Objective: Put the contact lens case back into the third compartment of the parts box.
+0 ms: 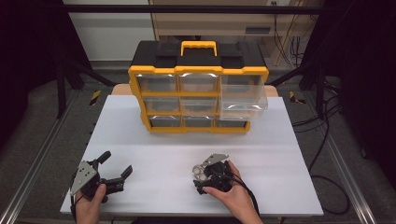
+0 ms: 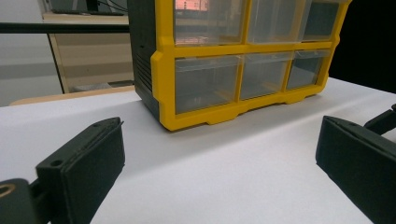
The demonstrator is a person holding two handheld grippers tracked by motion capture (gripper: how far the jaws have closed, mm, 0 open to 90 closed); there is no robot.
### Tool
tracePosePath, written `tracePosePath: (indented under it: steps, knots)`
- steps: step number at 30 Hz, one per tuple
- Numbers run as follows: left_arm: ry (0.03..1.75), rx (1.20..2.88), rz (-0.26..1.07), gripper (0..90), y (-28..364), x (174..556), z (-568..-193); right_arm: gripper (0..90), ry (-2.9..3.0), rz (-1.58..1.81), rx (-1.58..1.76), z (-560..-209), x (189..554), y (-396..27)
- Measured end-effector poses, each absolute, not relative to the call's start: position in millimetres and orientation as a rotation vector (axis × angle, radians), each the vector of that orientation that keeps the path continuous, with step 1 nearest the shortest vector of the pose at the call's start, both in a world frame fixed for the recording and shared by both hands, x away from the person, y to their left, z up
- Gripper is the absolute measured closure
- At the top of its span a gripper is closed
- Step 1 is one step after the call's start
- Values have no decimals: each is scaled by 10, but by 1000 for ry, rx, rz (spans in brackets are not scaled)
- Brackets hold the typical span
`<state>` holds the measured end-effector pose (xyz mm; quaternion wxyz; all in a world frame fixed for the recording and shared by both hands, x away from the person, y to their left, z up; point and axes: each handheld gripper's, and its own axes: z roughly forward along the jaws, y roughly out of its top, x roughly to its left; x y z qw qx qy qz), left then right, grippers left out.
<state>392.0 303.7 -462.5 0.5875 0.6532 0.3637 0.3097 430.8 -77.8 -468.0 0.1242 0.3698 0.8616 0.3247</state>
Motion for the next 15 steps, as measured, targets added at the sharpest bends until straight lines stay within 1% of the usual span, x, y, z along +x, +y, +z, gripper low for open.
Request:
tracePosePath:
  steps: [5,6,7,9,12,13,15]
  knots:
    - [844,1521,720,10,3035,3916,-4623,224,2511,966,1087,-4681,4311,-749]
    - [845,1524,718,11,3032,3922,-4626,270,2512,970,1078,-4683,4318,-737]
    - [845,1524,718,10,3032,3922,-4626,270,2512,970,1078,-4683,4318,-737]
    - [844,1525,719,11,3032,3922,-4626,302,2505,960,1089,-4690,4329,-724]
    - [843,1525,718,11,3034,3920,-4626,374,2499,958,1089,-4700,4352,-721]
    - [844,1522,715,10,3034,3922,-4626,416,2500,955,1089,-4703,4363,-724]
    - [843,1522,713,11,3033,3929,-4627,426,2500,953,1088,-4706,4368,-724]
